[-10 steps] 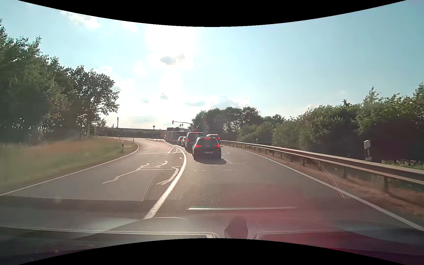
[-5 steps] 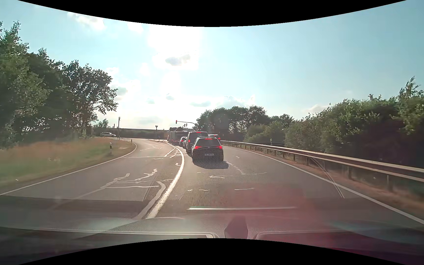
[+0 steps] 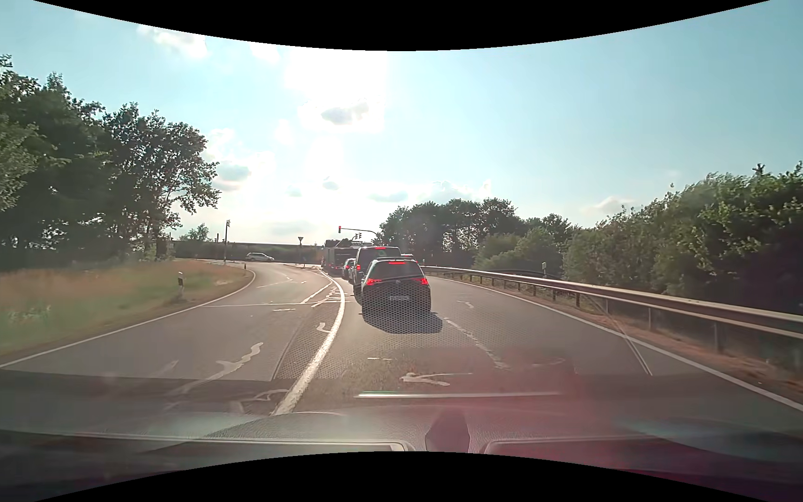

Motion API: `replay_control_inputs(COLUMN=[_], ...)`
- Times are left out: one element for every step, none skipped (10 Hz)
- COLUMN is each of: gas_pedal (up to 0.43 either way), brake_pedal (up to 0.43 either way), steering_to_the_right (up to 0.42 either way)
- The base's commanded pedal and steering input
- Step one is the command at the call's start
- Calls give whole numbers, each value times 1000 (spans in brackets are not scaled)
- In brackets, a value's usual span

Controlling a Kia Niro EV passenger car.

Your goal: Follow the waypoints while adhering to traffic rules and regulations

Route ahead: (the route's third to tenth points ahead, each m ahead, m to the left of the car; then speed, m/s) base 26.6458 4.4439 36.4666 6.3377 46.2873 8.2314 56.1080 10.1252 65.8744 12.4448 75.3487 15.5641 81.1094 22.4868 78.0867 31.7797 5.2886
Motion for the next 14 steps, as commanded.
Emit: replay_control_inputs(gas_pedal=[0, 0, 0, 0, 0, 0, 0, 0, 0, 0, 0, 0, 0, 0], brake_pedal=[238, 238, 238, 238, 238, 238, 238, 238, 244, 238, 238, 232, 213, 201], steering_to_the_right=[-34, -34, -34, -34, -34, -34, -35, -35, -35, -35, -35, -36, -37, -37])
